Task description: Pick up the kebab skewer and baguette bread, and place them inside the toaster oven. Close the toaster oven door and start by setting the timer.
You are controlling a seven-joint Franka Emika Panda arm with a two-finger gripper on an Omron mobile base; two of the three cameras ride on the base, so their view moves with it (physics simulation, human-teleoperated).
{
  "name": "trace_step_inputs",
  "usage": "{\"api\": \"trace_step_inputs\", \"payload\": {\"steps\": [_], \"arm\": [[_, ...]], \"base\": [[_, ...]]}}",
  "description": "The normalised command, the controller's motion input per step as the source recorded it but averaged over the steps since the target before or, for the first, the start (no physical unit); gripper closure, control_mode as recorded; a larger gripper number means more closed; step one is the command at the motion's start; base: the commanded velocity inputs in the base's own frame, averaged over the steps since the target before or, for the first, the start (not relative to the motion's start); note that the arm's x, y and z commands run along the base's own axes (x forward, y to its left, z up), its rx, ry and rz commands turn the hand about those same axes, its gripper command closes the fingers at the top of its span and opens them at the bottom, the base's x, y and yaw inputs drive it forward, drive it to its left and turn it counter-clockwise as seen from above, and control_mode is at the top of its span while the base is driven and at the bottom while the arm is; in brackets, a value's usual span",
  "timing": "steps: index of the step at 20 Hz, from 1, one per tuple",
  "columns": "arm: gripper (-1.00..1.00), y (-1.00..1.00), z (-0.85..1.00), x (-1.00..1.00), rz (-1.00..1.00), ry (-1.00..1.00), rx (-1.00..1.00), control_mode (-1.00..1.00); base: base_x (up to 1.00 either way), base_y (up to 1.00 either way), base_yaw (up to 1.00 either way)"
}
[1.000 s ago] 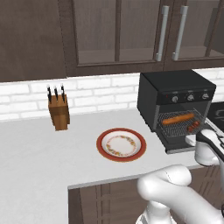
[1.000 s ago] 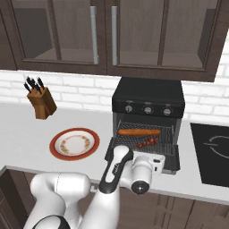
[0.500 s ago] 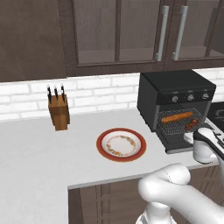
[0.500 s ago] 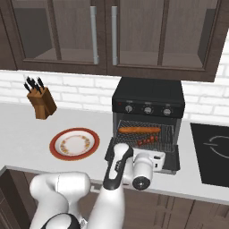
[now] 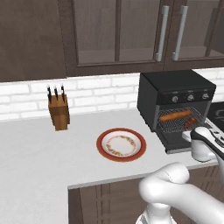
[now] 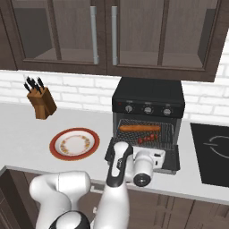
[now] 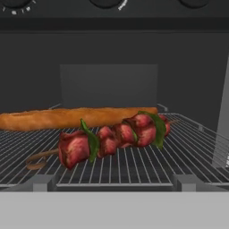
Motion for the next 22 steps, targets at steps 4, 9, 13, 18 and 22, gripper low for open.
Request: {"api": "trace_step_inputs", "payload": {"steps": [4,9,13,18,22], "arm": [[-1.0,0.0,0.0,0.22,0.0,0.0,0.0,-1.0],[-1.0,0.0,0.0,0.17,0.0,0.0,0.0,-1.0],[-1.0,0.0,0.0,0.18,0.0,0.0,0.0,-1.0],[-1.0,0.0,0.0,0.17,0.0,0.0,0.0,-1.0],[-1.0,0.0,0.0,0.16,0.0,0.0,0.0,-1.0]], "base": [[0.0,0.0,0.0],[0.0,0.0,0.0],[0.0,0.0,0.0],[0.0,0.0,0.0],[0.0,0.0,0.0]]}}
